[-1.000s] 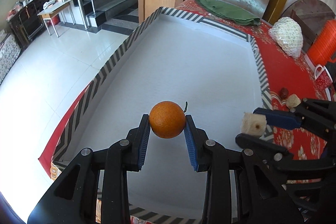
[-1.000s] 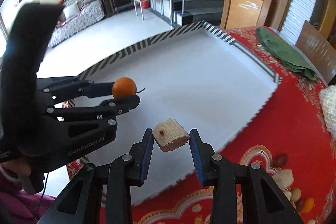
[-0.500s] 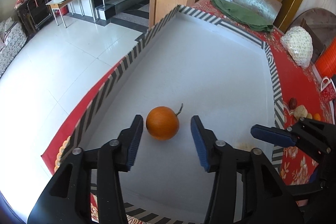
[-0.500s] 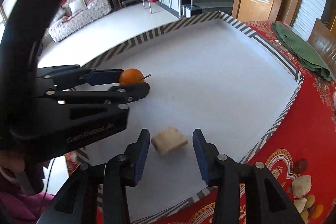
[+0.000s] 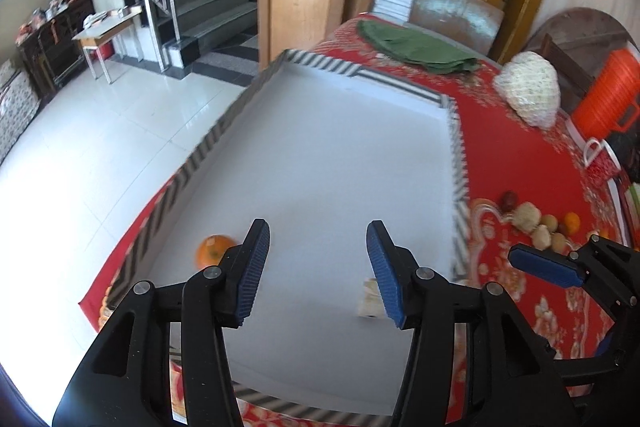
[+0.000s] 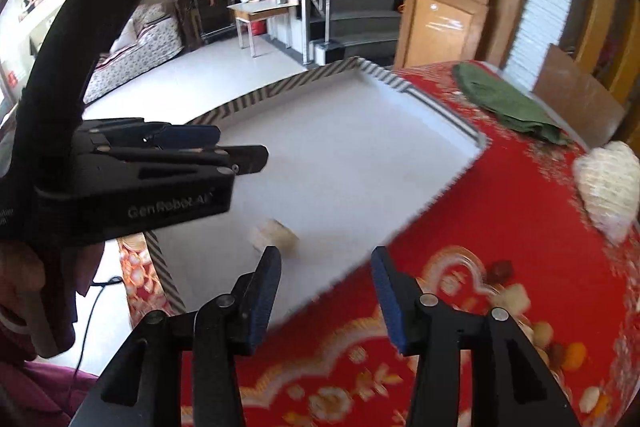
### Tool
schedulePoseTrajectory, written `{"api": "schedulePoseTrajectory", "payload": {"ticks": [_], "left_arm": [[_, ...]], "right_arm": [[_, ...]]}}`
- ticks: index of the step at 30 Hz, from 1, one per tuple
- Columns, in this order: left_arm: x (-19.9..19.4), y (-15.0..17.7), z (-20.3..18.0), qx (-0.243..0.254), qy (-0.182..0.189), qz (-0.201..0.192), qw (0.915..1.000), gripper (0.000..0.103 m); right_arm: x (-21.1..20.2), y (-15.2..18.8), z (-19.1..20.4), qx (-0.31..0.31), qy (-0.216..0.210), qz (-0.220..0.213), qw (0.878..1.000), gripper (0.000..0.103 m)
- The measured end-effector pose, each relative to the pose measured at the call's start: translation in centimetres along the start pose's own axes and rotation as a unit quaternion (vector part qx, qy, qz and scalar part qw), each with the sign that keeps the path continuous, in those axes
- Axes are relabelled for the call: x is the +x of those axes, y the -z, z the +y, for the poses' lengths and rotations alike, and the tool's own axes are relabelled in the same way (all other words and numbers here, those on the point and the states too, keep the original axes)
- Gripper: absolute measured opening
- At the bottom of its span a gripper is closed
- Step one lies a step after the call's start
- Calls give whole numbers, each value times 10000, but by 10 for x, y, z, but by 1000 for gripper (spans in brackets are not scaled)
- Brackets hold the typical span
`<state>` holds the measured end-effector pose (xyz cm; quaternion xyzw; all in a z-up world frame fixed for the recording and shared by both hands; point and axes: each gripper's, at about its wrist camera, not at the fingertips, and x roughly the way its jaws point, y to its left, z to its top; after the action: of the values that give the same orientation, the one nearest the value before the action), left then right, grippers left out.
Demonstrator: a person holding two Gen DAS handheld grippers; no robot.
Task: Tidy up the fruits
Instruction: 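Open the left gripper to drop the orange while the right gripper releases the cube into the tray, then grasp a dark red date with the left gripper while the right gripper returns to the fruits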
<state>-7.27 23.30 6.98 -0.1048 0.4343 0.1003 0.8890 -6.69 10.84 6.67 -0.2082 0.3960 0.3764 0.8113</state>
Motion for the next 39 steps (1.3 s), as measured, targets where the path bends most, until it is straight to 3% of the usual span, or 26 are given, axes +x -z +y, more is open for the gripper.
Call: {"api": "schedulePoseTrajectory", "payload": {"ticks": [13, 21, 30, 39], "left_arm": [[-8, 4, -91, 706, 534, 117, 9960, 50], [11, 11, -147, 1134, 751, 412, 9899, 50], [48, 0, -184, 1102, 915, 668, 9874, 50], [69, -13, -190, 853, 748, 756, 9907, 50]], "right_arm": [[-34, 68, -66, 827, 348, 29, 9960, 47], [-49, 124, -128, 1669, 539, 86, 9845, 47], [-62, 150, -156, 2035, 571, -9, 9774, 47], [-56, 156, -162, 2056, 529, 27, 9772, 47]]}}
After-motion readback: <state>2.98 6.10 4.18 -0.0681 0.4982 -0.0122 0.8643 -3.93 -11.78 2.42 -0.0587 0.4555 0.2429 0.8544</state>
